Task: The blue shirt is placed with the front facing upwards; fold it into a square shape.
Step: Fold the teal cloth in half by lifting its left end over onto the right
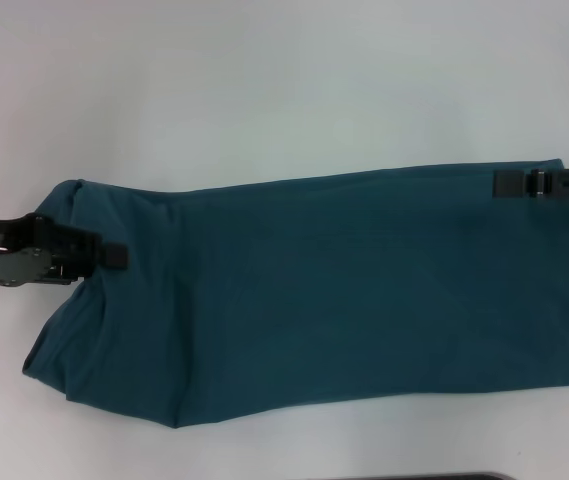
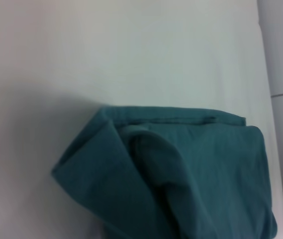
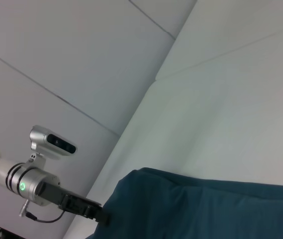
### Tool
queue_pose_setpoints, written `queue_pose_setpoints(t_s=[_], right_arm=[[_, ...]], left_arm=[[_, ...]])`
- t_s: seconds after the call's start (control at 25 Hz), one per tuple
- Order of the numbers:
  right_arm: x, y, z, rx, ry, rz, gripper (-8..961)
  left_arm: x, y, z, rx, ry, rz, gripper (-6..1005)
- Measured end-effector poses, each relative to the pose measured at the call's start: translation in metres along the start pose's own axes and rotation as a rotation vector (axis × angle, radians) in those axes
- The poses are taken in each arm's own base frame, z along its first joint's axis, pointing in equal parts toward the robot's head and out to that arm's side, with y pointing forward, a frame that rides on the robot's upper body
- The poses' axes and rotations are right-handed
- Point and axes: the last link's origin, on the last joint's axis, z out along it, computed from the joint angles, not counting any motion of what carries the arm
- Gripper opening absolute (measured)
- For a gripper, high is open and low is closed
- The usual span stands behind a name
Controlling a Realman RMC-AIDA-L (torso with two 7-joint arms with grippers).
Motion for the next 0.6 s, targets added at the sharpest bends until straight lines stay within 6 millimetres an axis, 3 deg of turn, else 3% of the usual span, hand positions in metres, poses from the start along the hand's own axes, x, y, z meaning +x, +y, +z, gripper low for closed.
queue_pose_setpoints(t_s=[0.16,0.4,0.6], right_arm=[[-0.0014,0.0007,0.0012,-0.004,0.005,-0.002,900],[-0.0019,0.0010,0.0020,-0.005,0.009,-0.004,900],[-0.0025,0.0010,0.0023,-0.004,0.008,-0.005,900]], left_arm=[[0.0007,-0.0018,0.0046,0.028,-0.013,-0.003,525],[0.0025,-0.0032,0.0082,0.060,-0.026,-0.009,281],[0.0029,-0.0037,0.0072,0.067,-0.024,-0.012,142]])
